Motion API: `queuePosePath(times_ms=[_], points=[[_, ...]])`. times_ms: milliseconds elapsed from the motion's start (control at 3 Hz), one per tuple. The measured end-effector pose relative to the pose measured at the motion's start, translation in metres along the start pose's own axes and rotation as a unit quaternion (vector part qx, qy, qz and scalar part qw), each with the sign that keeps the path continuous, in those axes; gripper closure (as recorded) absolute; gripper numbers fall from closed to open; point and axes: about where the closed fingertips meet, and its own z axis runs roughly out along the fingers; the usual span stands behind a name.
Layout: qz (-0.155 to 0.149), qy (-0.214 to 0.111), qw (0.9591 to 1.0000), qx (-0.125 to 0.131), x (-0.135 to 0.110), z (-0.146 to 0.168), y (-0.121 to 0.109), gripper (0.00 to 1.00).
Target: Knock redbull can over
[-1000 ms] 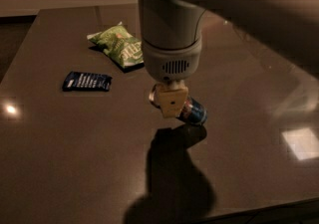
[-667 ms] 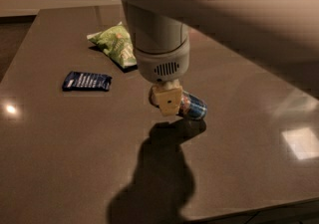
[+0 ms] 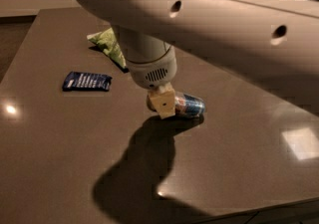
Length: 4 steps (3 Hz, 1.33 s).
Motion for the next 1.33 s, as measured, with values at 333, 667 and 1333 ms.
queuePosePath(times_ms=[333,667,1333], points=[[-0.011,-0.004,0.9999,-0.008,-0.0064,0.0087,0.0003,0.39],[-0.015,-0.023,0.9995,-0.015,-0.011,0.0141,0.0063,0.16],[-0.013,-0.034,0.9993,0.004,-0.0158,0.0106,0.0,0.0]])
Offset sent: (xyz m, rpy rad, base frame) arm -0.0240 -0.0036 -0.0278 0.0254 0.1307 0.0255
